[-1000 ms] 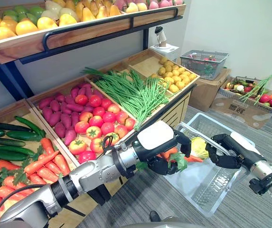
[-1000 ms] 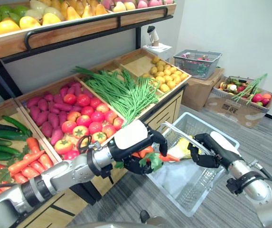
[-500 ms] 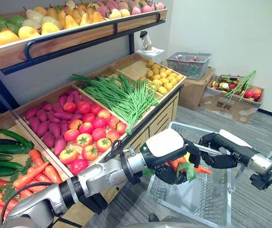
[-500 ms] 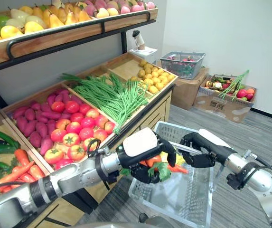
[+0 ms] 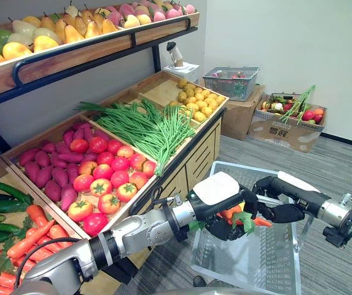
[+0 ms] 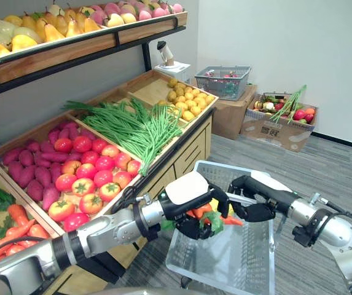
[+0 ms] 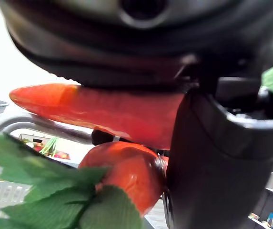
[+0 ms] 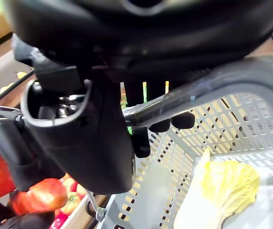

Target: Pick vegetable in the basket

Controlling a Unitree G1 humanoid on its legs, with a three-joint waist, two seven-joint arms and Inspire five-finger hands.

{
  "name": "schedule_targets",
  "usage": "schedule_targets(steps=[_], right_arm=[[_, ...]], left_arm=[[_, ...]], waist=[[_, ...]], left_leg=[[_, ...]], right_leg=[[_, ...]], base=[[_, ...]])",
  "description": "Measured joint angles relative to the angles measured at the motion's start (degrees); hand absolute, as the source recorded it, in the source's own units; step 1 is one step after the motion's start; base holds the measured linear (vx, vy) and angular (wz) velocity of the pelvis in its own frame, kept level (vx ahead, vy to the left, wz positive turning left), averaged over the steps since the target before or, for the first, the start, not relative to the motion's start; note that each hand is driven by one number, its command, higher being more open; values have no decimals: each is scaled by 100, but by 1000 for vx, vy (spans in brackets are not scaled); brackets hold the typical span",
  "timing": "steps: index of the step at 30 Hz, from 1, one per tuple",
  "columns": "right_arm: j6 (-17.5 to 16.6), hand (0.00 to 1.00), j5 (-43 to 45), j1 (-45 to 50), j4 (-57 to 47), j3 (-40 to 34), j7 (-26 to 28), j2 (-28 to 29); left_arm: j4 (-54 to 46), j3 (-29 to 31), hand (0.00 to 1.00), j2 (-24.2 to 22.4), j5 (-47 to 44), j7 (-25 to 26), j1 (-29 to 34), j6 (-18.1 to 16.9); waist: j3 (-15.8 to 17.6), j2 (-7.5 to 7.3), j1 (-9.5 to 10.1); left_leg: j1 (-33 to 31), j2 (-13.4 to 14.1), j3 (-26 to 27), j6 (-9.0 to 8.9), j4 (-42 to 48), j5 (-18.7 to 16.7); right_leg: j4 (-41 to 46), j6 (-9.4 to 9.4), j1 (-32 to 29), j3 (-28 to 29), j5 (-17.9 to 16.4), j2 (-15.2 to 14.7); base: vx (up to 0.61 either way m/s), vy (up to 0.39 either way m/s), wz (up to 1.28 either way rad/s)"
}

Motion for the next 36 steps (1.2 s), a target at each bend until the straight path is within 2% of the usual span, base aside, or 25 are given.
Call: schedule_targets(steps=[4,5,10,17,21,24,27,36], right_arm=[[26,0,-15,0,6,131,46,0],[39,0,-16,0,32,136,46,1],[52,0,-18,-41,170,185,46,0],[75,0,-27,-156,292,251,45,1],[111,0,-33,-202,368,251,38,1],[261,0,-33,-209,402,250,-33,1],[309,0,-33,-279,407,242,-168,-1],[306,0,-23,-310,375,221,-218,6]], left_arm=[[285,-2,0,-235,5,206,95,41],[372,-3,100,-312,8,244,120,37],[600,-57,100,-510,9,338,119,37],[717,-62,100,-597,3,354,120,39],[710,-129,100,-622,9,334,161,29],[694,-211,100,-629,12,302,307,-14],[697,-518,100,-597,25,121,390,11],[515,-412,100,-555,12,63,466,43]], waist=[[14,-20,-24],[12,-15,-48],[21,-8,-133],[214,-35,-210],[296,22,-216],[330,42,-215],[352,46,-238],[431,51,-235]], left_leg=[[54,-28,107,0,-110,0],[68,-59,152,-1,-160,1],[75,-102,259,-4,-208,11],[144,-176,298,2,-264,14],[140,-187,304,5,-287,16],[120,-184,291,15,-299,22],[107,-186,289,15,-302,22],[76,-195,257,17,-310,23]], right_leg=[[-119,5,7,-249,22,-101],[-188,4,29,-248,102,-106],[-405,7,89,-178,300,-103],[-501,46,171,-110,334,-136],[-601,56,197,-108,343,-150],[-615,55,185,-127,342,-152],[-631,55,175,-131,342,-158],[-651,70,177,-162,387,-189]], base=[[15,12,-13],[39,18,-14],[50,31,-10],[16,11,-3],[0,0,0],[12,-4,1],[0,0,0],[26,2,2]])
